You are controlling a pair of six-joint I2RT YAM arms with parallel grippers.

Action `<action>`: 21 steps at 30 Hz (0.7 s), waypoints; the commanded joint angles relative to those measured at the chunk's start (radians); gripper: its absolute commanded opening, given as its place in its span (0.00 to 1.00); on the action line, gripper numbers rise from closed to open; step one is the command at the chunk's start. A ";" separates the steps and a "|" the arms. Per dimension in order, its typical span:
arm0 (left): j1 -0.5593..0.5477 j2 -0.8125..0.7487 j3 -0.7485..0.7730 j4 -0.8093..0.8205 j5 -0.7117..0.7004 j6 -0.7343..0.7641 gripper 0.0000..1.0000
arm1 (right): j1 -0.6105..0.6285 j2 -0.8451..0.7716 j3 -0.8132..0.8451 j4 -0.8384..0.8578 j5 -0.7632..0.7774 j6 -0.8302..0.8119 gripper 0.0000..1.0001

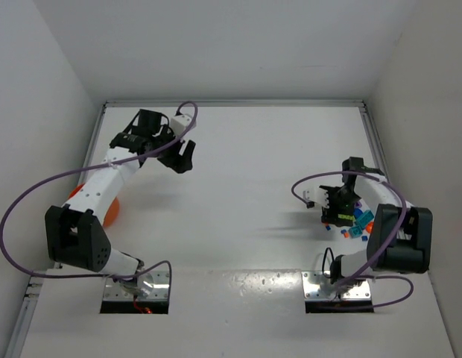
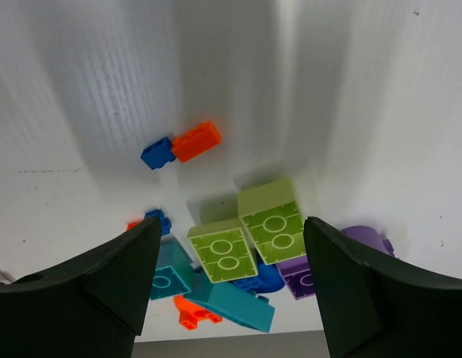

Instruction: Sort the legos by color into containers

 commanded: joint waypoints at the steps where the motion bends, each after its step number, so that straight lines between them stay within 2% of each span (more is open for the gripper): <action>1: 0.031 0.025 0.039 0.027 0.053 -0.004 0.76 | -0.005 0.023 0.000 0.067 -0.037 -0.048 0.78; 13: 0.060 0.054 0.048 0.045 0.087 -0.014 0.76 | -0.014 0.148 0.021 0.116 0.012 -0.048 0.79; 16: 0.060 0.054 0.048 0.045 0.087 -0.014 0.76 | -0.014 0.175 0.032 0.126 0.022 -0.048 0.76; 21: 0.070 0.063 0.048 0.045 0.087 -0.014 0.76 | -0.014 0.207 0.055 0.145 0.022 -0.030 0.66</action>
